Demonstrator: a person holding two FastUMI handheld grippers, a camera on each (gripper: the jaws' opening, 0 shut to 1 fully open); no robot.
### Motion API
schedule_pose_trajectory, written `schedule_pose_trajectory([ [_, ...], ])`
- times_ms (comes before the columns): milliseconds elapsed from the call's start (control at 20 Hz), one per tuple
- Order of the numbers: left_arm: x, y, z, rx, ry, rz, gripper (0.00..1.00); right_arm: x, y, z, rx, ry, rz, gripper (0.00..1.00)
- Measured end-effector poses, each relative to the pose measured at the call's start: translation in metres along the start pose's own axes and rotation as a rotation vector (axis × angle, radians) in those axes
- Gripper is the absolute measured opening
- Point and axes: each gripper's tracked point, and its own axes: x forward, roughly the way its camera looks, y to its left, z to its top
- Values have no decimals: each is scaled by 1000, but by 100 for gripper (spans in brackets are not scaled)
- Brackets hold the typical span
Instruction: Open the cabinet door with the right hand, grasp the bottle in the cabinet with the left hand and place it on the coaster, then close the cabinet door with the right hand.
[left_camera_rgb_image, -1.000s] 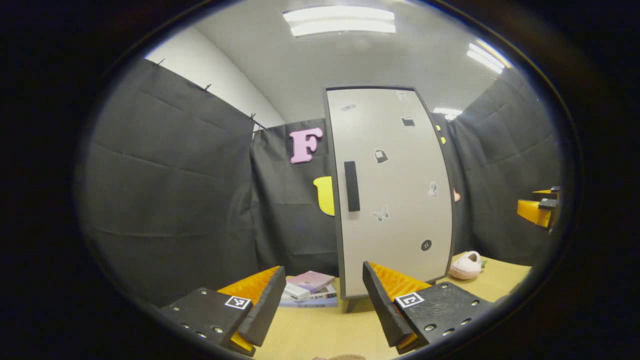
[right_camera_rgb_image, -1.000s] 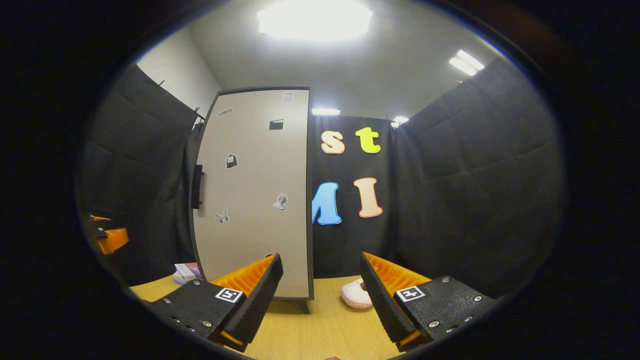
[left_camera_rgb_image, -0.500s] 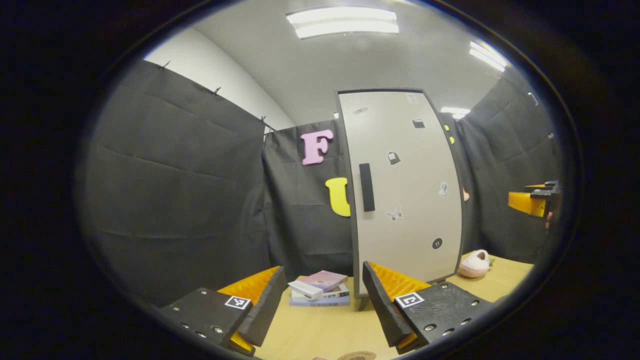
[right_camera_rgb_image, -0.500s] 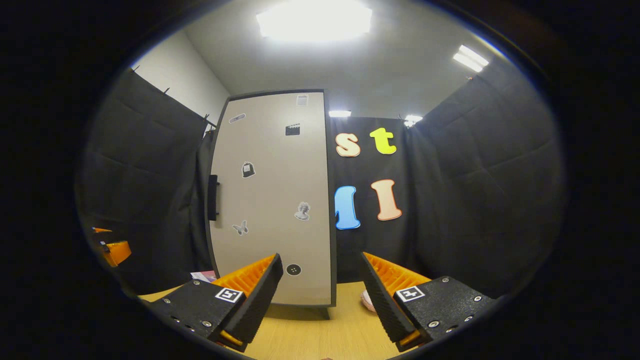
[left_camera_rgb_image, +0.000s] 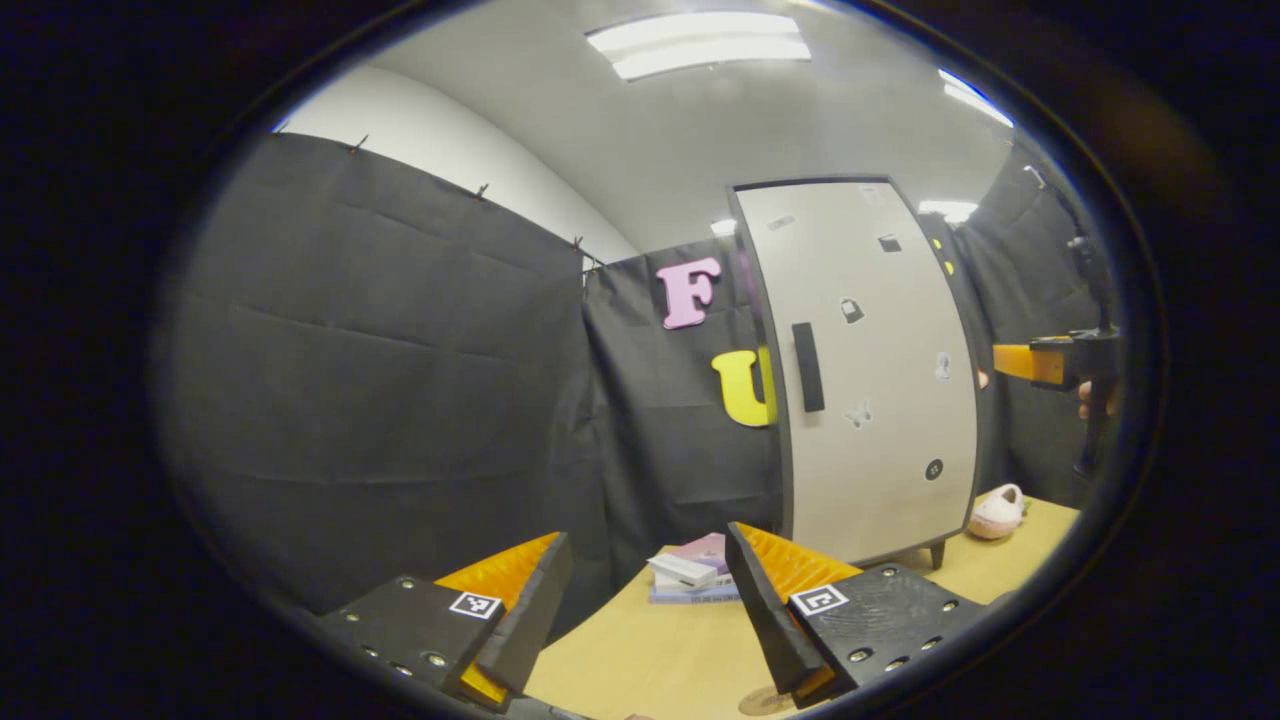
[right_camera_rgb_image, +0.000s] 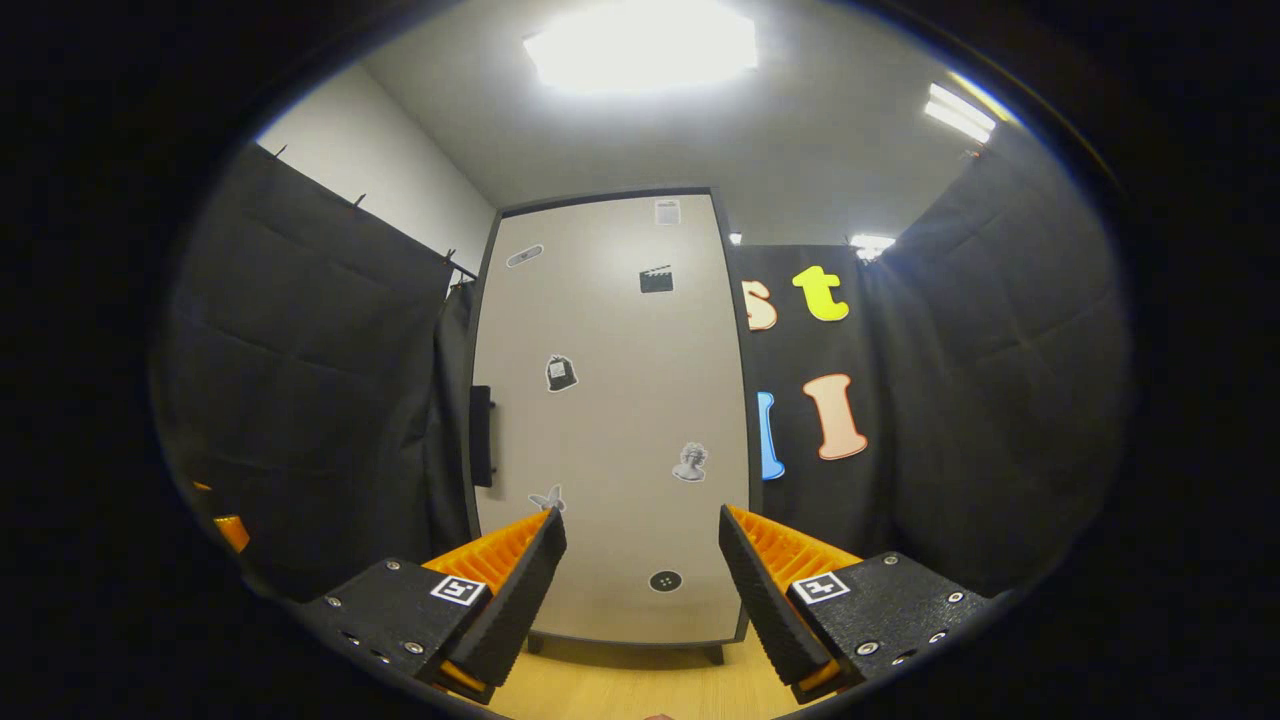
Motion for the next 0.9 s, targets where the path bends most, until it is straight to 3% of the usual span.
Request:
schedule_pose_trajectory([
  [300, -15, 44, -3, 27, 9, 82, 89, 35, 40, 5, 31, -1, 62, 96],
  [350, -18, 50, -5, 30, 10, 94, 93, 41, 48, 6, 36, -1, 72, 96],
  [450, -22, 63, -8, 35, 15, 117, 89, 54, 61, 9, 46, 0, 90, 95],
  [750, -28, 92, -12, 29, 13, 167, 93, 94, 104, 11, 43, 19, 141, 95],
  [900, -27, 101, -19, 22, 22, 180, 88, 115, 121, 9, 27, 30, 155, 95],
])
